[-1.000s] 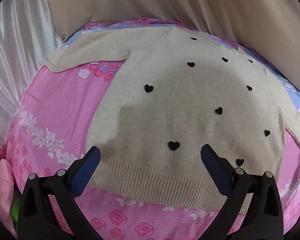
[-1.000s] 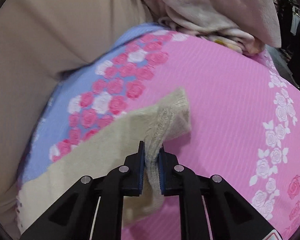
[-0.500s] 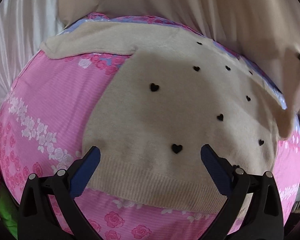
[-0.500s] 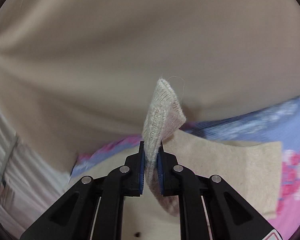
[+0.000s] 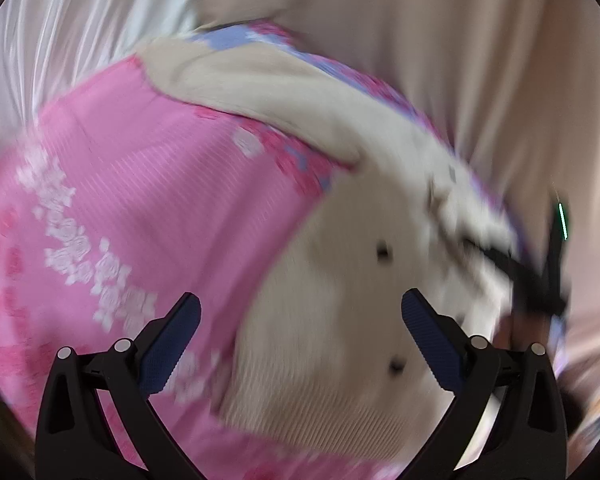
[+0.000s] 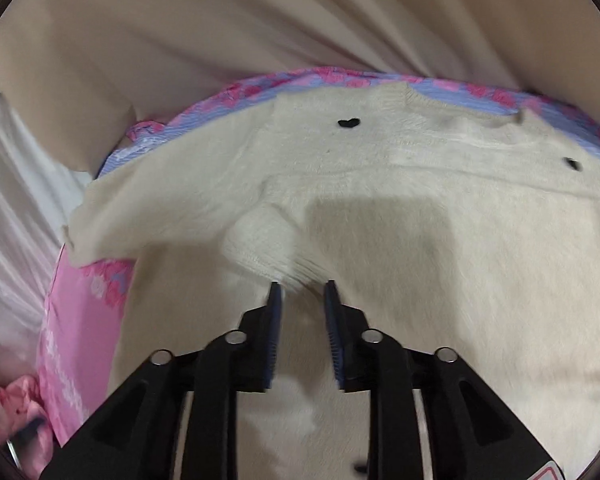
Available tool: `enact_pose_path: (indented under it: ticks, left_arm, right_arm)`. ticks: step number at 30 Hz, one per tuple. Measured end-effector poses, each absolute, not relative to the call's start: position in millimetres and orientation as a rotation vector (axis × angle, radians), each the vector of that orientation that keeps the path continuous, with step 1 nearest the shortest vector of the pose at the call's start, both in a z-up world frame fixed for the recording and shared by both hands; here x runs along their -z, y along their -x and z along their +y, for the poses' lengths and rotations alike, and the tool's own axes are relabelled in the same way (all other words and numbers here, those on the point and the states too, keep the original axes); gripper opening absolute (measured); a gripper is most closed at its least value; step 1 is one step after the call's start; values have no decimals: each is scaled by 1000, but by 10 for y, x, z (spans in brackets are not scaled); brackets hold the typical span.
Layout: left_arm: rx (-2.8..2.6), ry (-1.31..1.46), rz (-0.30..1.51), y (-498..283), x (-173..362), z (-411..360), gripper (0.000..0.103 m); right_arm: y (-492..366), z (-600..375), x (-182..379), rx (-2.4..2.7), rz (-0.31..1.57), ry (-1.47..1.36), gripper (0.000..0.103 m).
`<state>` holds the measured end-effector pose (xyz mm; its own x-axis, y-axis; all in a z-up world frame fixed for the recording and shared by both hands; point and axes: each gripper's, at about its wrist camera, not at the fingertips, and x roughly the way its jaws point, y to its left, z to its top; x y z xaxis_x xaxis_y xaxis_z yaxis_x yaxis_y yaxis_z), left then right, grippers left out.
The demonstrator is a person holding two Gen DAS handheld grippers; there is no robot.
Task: Fold small clothes
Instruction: 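Fold the held sleeve across the sweater body with the right tool while the left tool grasps the other sleeve, then fold the other sleeve across the body with the left tool and release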
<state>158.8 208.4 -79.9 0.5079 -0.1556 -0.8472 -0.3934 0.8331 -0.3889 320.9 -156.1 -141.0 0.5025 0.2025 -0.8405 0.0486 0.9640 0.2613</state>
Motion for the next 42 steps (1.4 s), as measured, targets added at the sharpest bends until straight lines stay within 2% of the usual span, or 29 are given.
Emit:
enact_pose_path:
  ticks: [3,9,12,13,15,17,19,20,24,29,31,34,37,39,40,41,42]
  left_arm:
    - [-247,792,983,-2014,942,2796,98]
    - [-438,1028,835,-2900,1318,4139,98]
    - [-520,1110,838,-3180,1583,4541,97]
    - [-538,1130,831,-3220,1639,4608,93]
    - [-536,1157,807,-3303,1739,4681,73]
    - [-462,1178,804,-3440,1825,4686,29]
    - [-427,1166,801,-3535,1799,4612,11]
    - [-417,1143,781,-3564,1710,4541,10]
    - [-293,986,696,-3656,1101,4185,8]
    - [116,740,670,-3865,15,2823,8]
    - [310,631,655,-3884,-376,2011,8]
    - [538,563,684,-3865,-571,960,8]
    - [708,547,798,-3873,-372,-107,10]
    - [736,499,863,-3825,-89,-708,22]
    - [724,474,901,-3793,41,-913,53]
    - [697,435,942,-3719,191,-1123,73]
    - [654,379,983,-3669,429,-1330,72]
  right_arm:
    - [-2728,-1638,1317,-63,1028,-223,44]
    - [-1904,-1864,1424,32,1121,-261,45]
    - [-1601,-1998,1452,86,1163,-311,45]
    - [-1549,-2021,1467,93,1174,-325,45]
    - [-1459,-2063,1494,118,1196,-348,45]
    - [-1427,-2089,1510,140,1206,-369,45]
    - [-1414,-2100,1506,144,1201,-366,45]
    - [-1420,-2100,1493,146,1197,-357,45]
    - [-1448,-2123,1479,133,1177,-363,45]
    - [-1428,-2184,1516,135,1165,-408,45]
    - [-1386,-2236,1498,137,1150,-424,45]
    - [-1283,-2356,1464,151,1128,-448,45]
    - [-1139,-2564,1443,200,1100,-483,45]
    - [-1017,-2752,1451,246,1086,-515,47]
    - [-959,-2838,1459,264,1081,-529,47]
    - [-911,-2913,1467,279,1080,-537,47]
    - [-870,-2980,1469,298,1081,-538,47]
